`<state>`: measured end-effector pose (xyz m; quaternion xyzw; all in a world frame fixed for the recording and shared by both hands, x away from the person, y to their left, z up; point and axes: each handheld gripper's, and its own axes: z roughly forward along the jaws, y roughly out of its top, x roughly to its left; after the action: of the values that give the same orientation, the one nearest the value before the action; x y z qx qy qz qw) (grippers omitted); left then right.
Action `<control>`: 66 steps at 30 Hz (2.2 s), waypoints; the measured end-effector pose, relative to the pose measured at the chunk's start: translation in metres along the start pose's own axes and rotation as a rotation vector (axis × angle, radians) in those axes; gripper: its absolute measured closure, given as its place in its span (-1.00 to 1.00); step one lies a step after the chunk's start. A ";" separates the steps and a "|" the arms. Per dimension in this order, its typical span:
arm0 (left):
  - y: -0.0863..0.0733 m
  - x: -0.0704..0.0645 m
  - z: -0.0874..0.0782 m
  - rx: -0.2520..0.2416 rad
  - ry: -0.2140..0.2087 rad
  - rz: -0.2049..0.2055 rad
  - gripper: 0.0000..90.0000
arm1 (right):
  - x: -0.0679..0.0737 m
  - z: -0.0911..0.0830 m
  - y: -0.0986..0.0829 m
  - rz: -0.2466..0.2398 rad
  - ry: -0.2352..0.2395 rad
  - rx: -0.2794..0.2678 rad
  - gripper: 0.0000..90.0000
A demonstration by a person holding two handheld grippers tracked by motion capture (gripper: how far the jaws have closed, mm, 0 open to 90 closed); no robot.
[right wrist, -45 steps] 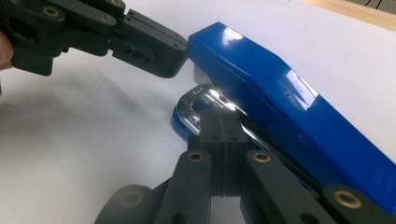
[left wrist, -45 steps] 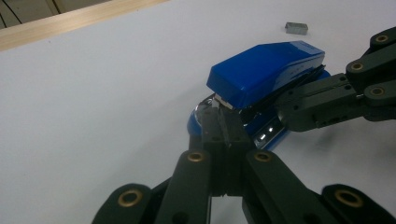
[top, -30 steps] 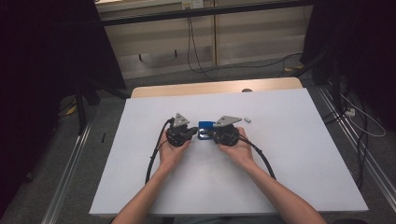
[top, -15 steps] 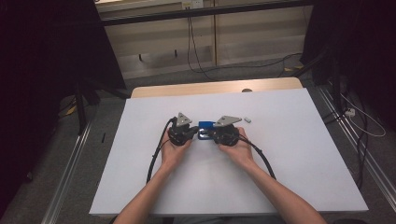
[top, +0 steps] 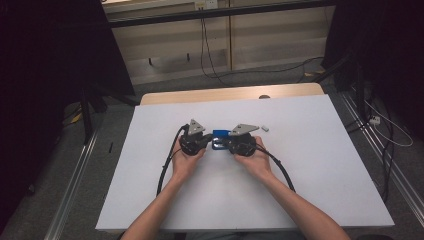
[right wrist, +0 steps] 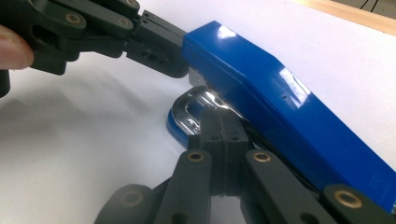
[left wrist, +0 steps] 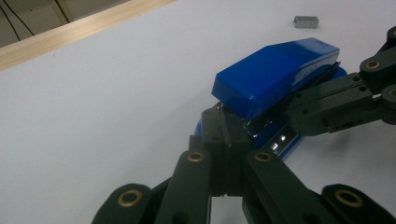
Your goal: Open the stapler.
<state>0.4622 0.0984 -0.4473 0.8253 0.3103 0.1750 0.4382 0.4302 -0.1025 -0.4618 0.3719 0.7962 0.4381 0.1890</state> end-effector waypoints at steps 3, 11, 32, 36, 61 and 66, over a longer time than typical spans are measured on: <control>0.002 0.000 -0.002 -0.009 0.000 0.003 1.00 | 0.000 0.000 0.000 0.003 0.002 0.000 1.00; 0.007 -0.001 -0.004 -0.045 -0.004 -0.011 1.00 | 0.001 0.000 0.000 -0.002 -0.006 -0.003 1.00; 0.011 -0.004 -0.007 -0.072 -0.001 0.006 1.00 | 0.010 0.001 0.006 -0.021 -0.054 -0.092 1.00; 0.011 -0.004 -0.007 -0.078 -0.001 0.003 1.00 | 0.011 0.003 0.006 -0.023 -0.075 -0.099 1.00; 0.011 -0.008 0.002 -0.031 0.000 0.027 1.00 | 0.009 0.000 0.009 -0.022 -0.116 -0.130 1.00; 0.010 -0.007 0.004 -0.032 -0.006 0.024 1.00 | 0.009 0.001 0.009 -0.019 -0.118 -0.132 1.00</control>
<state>0.4624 0.0868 -0.4417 0.8224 0.2961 0.1827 0.4502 0.4286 -0.0922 -0.4545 0.3763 0.7565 0.4654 0.2637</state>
